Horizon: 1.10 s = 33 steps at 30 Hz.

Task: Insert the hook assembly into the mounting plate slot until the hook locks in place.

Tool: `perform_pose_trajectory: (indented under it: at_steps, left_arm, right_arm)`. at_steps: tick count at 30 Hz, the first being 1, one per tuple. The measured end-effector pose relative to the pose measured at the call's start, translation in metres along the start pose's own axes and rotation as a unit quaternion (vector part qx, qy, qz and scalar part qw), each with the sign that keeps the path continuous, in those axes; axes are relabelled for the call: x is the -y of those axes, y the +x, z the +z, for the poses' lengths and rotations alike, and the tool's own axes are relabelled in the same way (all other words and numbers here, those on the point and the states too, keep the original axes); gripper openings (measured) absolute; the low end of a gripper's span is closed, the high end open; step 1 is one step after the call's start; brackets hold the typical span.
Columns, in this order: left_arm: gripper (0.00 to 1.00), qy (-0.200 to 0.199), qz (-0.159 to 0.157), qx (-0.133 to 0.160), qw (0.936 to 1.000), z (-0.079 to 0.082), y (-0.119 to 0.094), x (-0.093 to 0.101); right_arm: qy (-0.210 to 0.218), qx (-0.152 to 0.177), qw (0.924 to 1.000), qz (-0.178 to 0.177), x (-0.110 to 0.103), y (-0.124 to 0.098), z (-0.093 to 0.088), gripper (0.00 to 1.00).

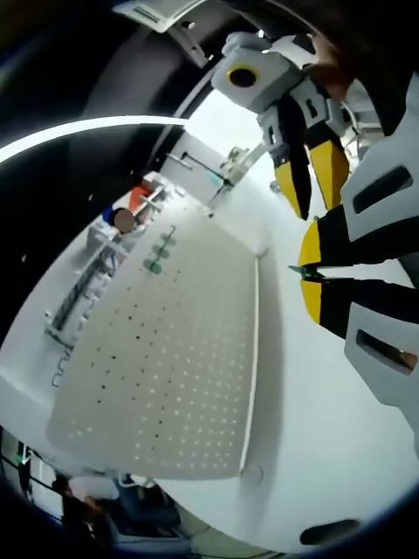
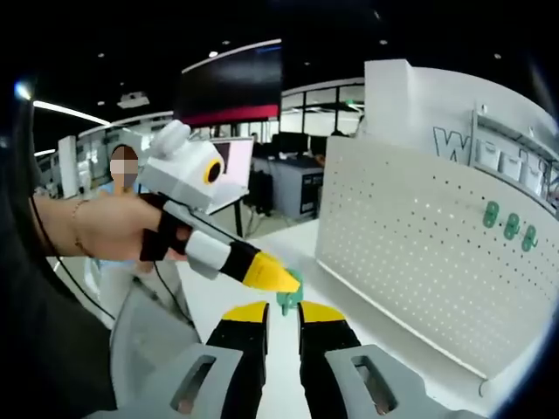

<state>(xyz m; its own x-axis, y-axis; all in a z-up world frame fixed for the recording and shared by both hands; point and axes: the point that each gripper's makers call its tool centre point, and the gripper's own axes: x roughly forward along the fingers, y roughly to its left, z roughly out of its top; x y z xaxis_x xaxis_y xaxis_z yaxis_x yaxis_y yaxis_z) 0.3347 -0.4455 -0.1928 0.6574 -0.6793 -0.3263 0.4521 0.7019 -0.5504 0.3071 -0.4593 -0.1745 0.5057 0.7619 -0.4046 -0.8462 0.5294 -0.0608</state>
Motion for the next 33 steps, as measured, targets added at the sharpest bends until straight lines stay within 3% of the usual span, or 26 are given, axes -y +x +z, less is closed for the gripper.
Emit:
perform_pose_trajectory:
  at_steps: [15, 22, 27, 33]
  left_arm:
    - [0.03, -0.056, -0.021, -0.006, 0.9982, -0.006, 0.004, 0.009]
    - [0.03, -0.079, -0.028, -0.002, 0.9965, -0.005, 0.005, 0.010]
    - [0.03, -0.098, -0.031, -0.001, 0.9947, -0.006, 0.004, 0.008]
    - [0.03, -0.093, -0.033, 0.002, 0.9951, -0.006, 0.004, 0.011]
  right_arm:
    - [-0.064, -0.031, 0.9974, -0.007, 0.004, 0.011, -0.012, 0.03]
    - [-0.076, -0.028, 0.9966, -0.015, 0.005, 0.012, -0.010, 0.02]
    - [-0.075, -0.027, 0.9967, -0.018, 0.005, 0.013, -0.009, 0.01]
    - [-0.054, -0.022, 0.9981, -0.019, 0.006, 0.012, -0.009, 0.00]
